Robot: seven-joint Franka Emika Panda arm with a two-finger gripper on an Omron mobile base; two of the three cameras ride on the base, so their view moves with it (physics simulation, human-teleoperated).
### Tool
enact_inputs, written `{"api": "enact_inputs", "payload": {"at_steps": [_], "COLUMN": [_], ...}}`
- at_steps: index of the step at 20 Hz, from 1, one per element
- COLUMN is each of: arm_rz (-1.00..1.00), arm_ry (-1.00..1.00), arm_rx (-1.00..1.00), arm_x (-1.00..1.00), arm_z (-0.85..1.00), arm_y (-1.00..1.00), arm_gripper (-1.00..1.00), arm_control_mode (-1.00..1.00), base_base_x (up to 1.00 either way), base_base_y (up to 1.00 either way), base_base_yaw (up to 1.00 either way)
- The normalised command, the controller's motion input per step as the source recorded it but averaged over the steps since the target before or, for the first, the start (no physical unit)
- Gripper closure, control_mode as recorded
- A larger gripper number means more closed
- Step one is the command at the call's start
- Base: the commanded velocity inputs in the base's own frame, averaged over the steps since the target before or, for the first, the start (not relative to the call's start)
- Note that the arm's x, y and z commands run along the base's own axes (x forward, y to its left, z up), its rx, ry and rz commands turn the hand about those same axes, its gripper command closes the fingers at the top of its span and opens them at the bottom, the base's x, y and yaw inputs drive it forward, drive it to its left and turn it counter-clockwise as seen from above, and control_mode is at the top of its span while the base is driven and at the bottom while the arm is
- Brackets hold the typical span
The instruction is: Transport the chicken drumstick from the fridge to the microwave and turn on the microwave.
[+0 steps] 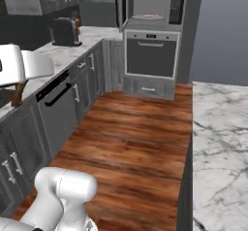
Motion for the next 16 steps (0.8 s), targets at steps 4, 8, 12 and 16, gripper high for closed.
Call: {"api": "enact_inputs", "payload": {"at_steps": [4,8,12,16], "arm_rz": [0.00,0.00,0.00,0.00], "arm_ry": [0.00,0.00,0.00,0.00], "arm_rx": [0.00,0.00,0.00,0.00], "arm_x": [0.00,0.00,0.00,0.00], "arm_z": [0.00,0.00,0.00,0.00], "arm_y": [0.00,0.00,0.00,0.00], "arm_gripper": [1.00,1.00,1.00,1.00], "arm_control_mode": [1.00,1.00,1.00,1.00], "base_base_x": [0.53,0.36,0.33,0.31], "base_base_y": [0.20,0.10,0.09,0.12], "base_base_yaw": [-0.17,-0.13,-0.12,-0.11]}}
